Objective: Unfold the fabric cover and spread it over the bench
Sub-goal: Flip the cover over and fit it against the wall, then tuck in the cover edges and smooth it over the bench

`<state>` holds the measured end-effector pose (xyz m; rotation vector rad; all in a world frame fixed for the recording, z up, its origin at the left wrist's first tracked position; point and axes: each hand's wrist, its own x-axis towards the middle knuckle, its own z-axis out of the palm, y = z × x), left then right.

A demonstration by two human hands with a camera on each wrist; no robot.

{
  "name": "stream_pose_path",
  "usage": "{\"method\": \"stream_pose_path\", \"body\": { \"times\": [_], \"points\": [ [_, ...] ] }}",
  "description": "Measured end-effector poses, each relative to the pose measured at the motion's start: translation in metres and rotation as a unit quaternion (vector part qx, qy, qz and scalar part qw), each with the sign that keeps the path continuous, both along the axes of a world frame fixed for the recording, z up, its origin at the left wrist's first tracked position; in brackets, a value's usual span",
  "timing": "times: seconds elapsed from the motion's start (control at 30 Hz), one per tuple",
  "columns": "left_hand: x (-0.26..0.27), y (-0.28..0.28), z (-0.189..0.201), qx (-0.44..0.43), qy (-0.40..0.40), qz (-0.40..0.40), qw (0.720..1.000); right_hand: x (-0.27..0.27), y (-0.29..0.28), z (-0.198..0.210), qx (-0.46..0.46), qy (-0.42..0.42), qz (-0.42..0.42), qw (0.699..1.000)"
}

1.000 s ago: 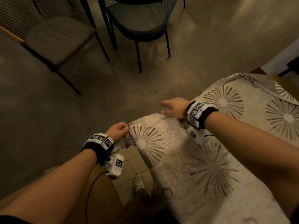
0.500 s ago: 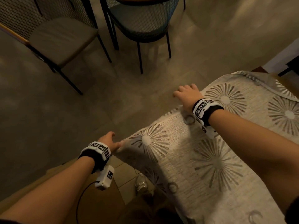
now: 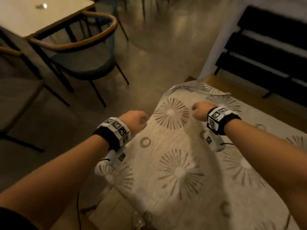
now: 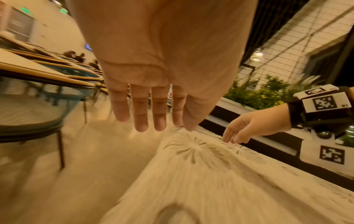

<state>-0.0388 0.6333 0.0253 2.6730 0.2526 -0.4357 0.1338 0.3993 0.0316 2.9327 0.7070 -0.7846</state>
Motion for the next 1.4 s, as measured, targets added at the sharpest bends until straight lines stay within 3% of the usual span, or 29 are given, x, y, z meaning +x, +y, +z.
{"method": "stream_pose_path", "body": {
  "times": [0.23, 0.4, 0.57, 0.83, 1.03, 1.17, 1.27, 1.33, 1.4],
  "points": [
    [0.132, -0.069, -0.006, 0.012, -0.023, -0.073, 0.997, 0.055, -0.094, -0.018, 0.031, -0.010, -0.111, 0.993],
    [0.216, -0.095, -0.024, 0.133, -0.025, -0.183, 0.974, 0.083, -0.102, -0.037, -0.004, 0.011, -0.073, 0.997],
    [0.271, -0.090, -0.024, 0.164, 0.069, -0.134, 0.975, 0.103, -0.076, -0.029, -0.003, -0.021, -0.032, 0.999],
    [0.285, -0.064, -0.047, 0.047, 0.041, -0.112, 0.992, 0.143, -0.042, -0.038, -0.055, -0.028, 0.049, 0.997],
    [0.299, -0.034, -0.044, 0.027, 0.036, -0.103, 0.994, 0.166, -0.021, -0.043, -0.043, -0.172, 0.094, 0.980],
    [0.316, -0.020, -0.055, 0.055, -0.003, -0.029, 0.998, 0.180, -0.002, -0.045, -0.072, -0.155, 0.006, 0.985],
    [0.313, -0.018, -0.074, 0.070, 0.085, 0.008, 0.994, 0.179, 0.010, -0.049, -0.059, -0.153, -0.010, 0.986],
    [0.311, -0.021, -0.081, 0.016, 0.060, 0.009, 0.998, 0.175, 0.015, -0.055, -0.038, -0.202, 0.039, 0.978],
    [0.314, -0.025, -0.084, -0.069, 0.003, -0.002, 0.998, 0.175, 0.018, -0.060, -0.016, -0.186, 0.074, 0.980]
  ]
}}
